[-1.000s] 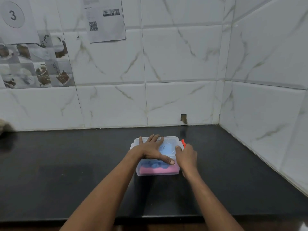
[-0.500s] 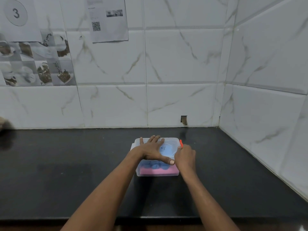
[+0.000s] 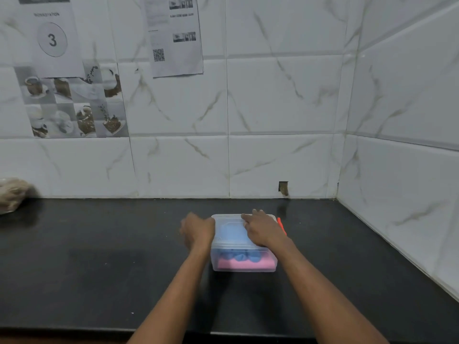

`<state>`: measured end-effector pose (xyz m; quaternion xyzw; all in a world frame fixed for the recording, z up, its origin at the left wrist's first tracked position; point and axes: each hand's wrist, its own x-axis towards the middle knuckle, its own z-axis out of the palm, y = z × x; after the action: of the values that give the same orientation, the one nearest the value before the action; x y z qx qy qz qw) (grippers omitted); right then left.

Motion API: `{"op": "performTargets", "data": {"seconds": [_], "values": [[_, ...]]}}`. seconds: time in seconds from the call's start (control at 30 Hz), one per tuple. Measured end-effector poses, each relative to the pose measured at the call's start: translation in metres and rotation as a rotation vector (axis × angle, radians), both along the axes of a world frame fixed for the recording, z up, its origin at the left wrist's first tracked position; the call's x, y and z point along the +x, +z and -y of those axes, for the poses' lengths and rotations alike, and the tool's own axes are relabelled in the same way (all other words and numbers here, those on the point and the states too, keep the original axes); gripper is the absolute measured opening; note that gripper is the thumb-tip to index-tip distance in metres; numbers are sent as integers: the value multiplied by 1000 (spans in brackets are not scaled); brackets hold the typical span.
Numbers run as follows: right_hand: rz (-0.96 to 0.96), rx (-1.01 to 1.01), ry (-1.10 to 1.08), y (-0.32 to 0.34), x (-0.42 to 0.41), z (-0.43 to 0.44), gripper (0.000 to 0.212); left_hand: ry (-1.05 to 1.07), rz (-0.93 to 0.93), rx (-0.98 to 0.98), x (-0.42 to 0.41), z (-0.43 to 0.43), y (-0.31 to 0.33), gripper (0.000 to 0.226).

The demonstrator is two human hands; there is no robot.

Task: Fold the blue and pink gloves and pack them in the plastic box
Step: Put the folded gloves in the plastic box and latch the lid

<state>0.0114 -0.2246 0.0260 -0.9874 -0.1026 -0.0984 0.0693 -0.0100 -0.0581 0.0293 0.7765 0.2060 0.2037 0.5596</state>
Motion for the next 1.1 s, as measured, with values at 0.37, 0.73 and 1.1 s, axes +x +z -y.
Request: {"op": "performTargets", "data": {"seconds": [0.37, 0.73, 1.1], "values": [[-18, -30, 15, -5, 8, 1, 44, -221, -82, -1099, -21, 6, -26, 40], [-20, -31, 9, -4, 9, 1, 44, -41, 228, -566, -15, 18, -43, 45], [-15, -31, 6, -5, 10, 1, 43, -209, 180, -276, -10, 9, -43, 49]]}}
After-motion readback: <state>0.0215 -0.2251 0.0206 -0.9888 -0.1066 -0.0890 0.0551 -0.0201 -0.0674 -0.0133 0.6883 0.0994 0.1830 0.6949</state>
